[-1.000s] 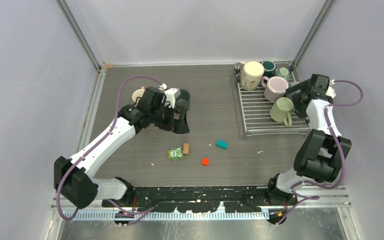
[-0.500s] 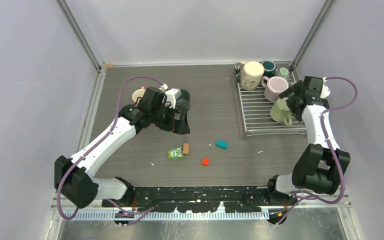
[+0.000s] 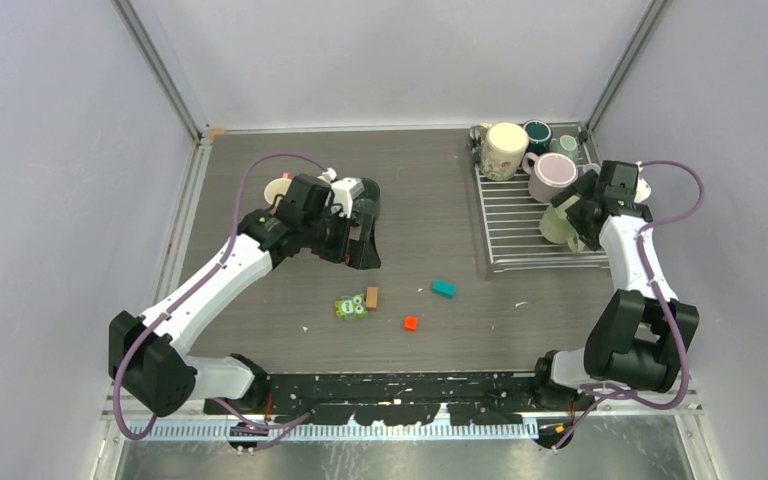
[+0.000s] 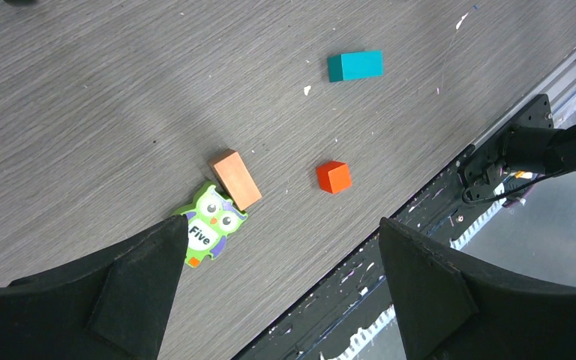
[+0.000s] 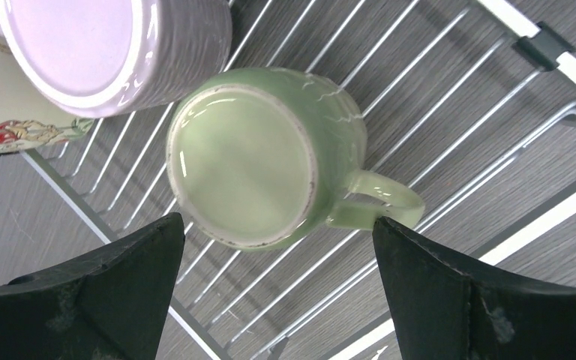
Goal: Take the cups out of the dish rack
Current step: Unload the cup from the dish rack.
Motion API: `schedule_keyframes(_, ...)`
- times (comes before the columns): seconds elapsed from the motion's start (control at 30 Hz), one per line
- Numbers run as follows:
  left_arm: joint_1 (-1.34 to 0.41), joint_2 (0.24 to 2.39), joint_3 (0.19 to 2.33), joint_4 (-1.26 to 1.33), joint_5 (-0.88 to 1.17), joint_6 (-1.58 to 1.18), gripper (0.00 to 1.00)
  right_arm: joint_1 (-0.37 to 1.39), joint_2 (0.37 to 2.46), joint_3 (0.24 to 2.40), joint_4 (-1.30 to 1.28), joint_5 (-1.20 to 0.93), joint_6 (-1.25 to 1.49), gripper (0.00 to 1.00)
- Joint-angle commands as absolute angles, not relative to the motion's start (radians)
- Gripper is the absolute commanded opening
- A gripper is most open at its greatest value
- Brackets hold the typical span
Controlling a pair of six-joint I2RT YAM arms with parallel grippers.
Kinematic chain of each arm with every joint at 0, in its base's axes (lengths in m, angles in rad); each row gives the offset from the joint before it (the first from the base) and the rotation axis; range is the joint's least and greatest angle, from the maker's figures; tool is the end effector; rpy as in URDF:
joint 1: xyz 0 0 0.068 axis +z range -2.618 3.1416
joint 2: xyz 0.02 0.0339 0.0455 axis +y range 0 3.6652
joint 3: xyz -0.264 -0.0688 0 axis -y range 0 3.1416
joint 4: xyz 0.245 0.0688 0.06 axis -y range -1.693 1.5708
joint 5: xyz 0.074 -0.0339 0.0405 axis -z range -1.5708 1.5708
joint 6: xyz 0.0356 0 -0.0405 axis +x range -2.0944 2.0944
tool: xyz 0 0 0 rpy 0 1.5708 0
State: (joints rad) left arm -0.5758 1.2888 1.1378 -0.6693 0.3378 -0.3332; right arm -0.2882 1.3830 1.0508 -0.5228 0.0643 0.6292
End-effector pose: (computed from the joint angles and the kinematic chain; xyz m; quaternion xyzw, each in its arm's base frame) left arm 0.2210 -0.1575 0.3109 0.1721 0.9030 -0.2991 0.2559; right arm 0.2810 -0.0857 0.2670 0.4246 0.8344 0.0297 0.3502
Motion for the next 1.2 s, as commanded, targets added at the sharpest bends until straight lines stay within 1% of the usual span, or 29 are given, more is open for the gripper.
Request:
schedule_keyframes(0.0, -0.581, 1.284, 1.143, -0.641, 0.356, -0.325, 1.00, -0.251, 1.336, 1.044, -0.489, 0.051, 0.614, 1.00)
schedule_keyframes(0.17, -0.581, 1.286, 1.143, -0.641, 0.356, -0.325, 1.00, -0.210, 1.336, 1.042, -0.494, 0.068, 0.615, 1.00)
schedule_keyframes(0.4, -0.586, 1.293, 1.143, -0.643, 0.358, -0.325, 1.00, -0.207, 1.334, 1.060, -0.497, 0.189, 0.537, 1.00)
schedule_keyframes(0.5, -0.589, 1.295, 1.142, -0.644, 0.357, -0.324, 1.00, -0.221, 1.333, 1.048, -0.425, 0.177, 0.517, 1.00)
schedule_keyframes(0.77, -0.592, 1.299, 1.143, -0.645, 0.356, -0.322, 1.00, -0.258, 1.381, 1.079, -0.361, 0.172, 0.500, 1.00)
schedule_keyframes(1.03, -0.592, 1.297, 1.145, -0.650, 0.351, -0.318, 1.00, -0.297, 1.450, 1.080, -0.310, 0.052, 0.535, 1.00)
schedule_keyframes(1.17, -0.594, 1.299, 1.144, -0.650, 0.350, -0.317, 1.00, -0.297, 1.423, 1.053, -0.315, 0.026, 0.595, 1.00)
